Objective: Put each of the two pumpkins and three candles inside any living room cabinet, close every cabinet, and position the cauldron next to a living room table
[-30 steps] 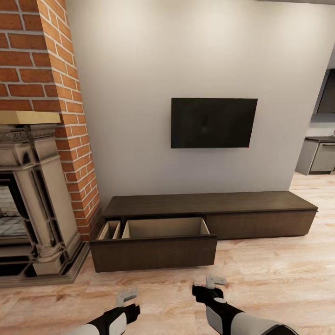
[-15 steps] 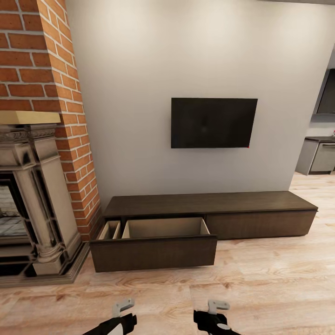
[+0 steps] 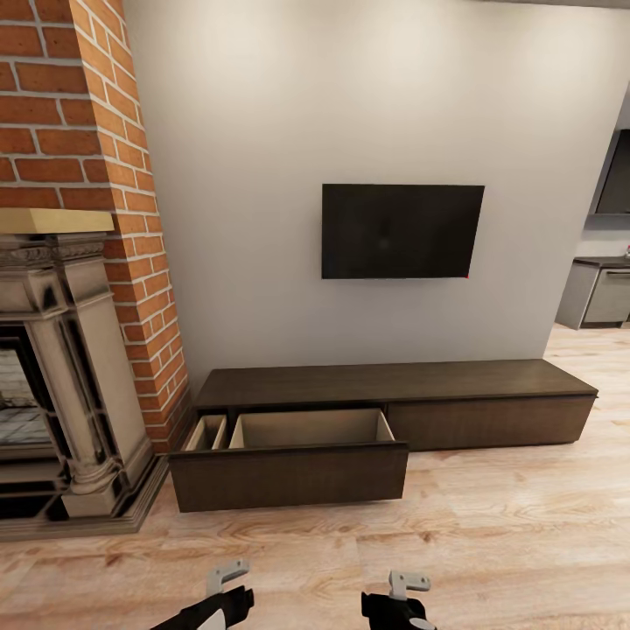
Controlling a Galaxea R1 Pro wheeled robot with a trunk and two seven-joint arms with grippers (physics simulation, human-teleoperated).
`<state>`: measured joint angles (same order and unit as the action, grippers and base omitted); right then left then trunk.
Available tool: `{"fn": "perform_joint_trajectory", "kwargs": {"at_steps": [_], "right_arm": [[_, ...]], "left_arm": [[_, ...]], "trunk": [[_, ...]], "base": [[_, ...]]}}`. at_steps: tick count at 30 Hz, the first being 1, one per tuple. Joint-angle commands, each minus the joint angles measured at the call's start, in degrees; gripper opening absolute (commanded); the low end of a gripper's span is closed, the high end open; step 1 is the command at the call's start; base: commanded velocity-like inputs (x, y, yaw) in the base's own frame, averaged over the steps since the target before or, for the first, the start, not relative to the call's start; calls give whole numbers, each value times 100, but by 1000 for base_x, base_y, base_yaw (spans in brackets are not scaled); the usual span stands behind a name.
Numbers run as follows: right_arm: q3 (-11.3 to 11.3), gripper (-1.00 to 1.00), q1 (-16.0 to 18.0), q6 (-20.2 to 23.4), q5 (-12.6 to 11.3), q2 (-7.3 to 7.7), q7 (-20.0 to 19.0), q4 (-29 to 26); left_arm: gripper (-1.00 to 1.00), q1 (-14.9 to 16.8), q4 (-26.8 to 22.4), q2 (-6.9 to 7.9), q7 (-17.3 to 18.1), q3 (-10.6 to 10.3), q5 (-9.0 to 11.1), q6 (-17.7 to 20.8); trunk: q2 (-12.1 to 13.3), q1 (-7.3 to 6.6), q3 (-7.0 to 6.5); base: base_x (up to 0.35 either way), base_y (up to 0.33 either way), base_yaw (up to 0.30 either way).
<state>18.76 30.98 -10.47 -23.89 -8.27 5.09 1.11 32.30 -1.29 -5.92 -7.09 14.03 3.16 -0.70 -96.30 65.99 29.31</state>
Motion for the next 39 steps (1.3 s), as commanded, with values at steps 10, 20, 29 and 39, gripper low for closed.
{"fn": "perform_joint_trajectory", "kwargs": {"at_steps": [10, 20, 29, 39], "right_arm": [[48, 100, 5, -25, -45, 0, 13, 12], [42, 100, 4, -47, -51, 1, 17, 12], [34, 100, 4, -427, -73, 20, 14, -6], [36, 100, 4, -616, -45, 33, 4, -103]], "left_arm": [[100, 4, -3, -18, 3, -2, 43, -9], [100, 1, -3, -23, 2, -3, 44, -17], [100, 4, -3, -29, -2, 2, 44, -17], [100, 3, -3, -51, -3, 3, 55, -17]], "trunk": [[-284, 153, 132], [-685, 373, 311], [-1046, 571, 473], [-1447, 790, 652]], "base": [[0, 0, 0], [0, 0, 0], [0, 0, 0], [0, 0, 0]]}}
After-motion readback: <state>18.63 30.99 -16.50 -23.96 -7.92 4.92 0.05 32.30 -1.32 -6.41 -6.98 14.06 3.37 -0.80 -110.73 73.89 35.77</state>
